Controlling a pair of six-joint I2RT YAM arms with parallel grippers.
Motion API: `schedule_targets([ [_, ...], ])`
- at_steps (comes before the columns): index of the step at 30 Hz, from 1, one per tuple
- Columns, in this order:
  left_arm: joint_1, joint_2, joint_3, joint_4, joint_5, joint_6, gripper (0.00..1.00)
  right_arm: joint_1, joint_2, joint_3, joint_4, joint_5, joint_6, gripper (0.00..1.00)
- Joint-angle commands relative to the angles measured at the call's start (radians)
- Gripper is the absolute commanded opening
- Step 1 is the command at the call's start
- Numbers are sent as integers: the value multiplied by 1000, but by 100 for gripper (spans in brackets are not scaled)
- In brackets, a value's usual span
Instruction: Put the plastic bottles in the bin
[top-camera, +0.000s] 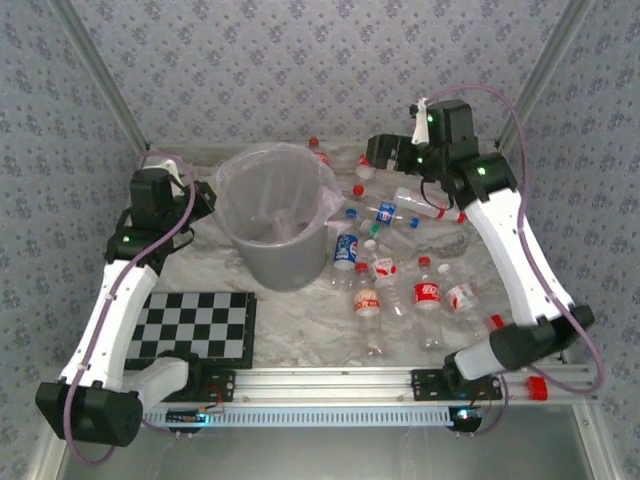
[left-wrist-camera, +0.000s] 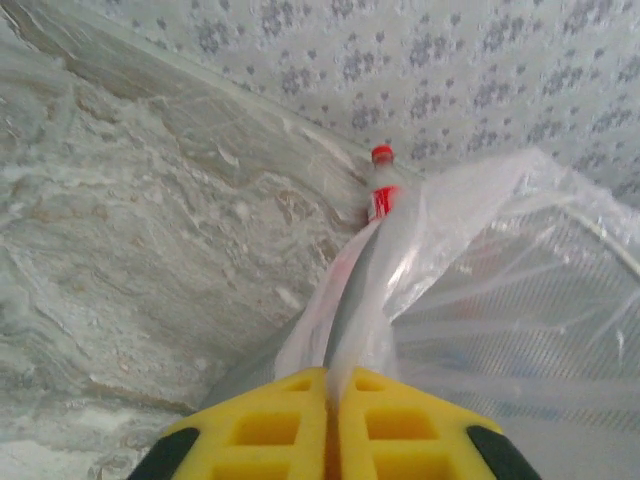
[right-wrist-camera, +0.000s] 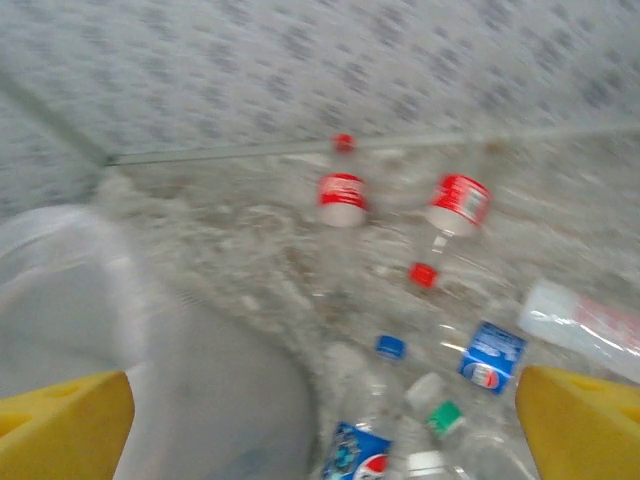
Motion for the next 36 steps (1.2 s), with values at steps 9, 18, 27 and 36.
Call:
schedule_targets([
  [9,108,-17,77,-130,-45,54,4,-71,572,325,-57,103,199,100],
  [18,117,-53,41,-118,-15,7,5,-8,849,483,64,-178,154,100],
  [27,130,-72,20,-129,6,-12,16,117,1049,703,32,-115,63,99],
  [36,127,-78,7,-123,32,-19,41,131,1187,788,18,-62,104,85],
])
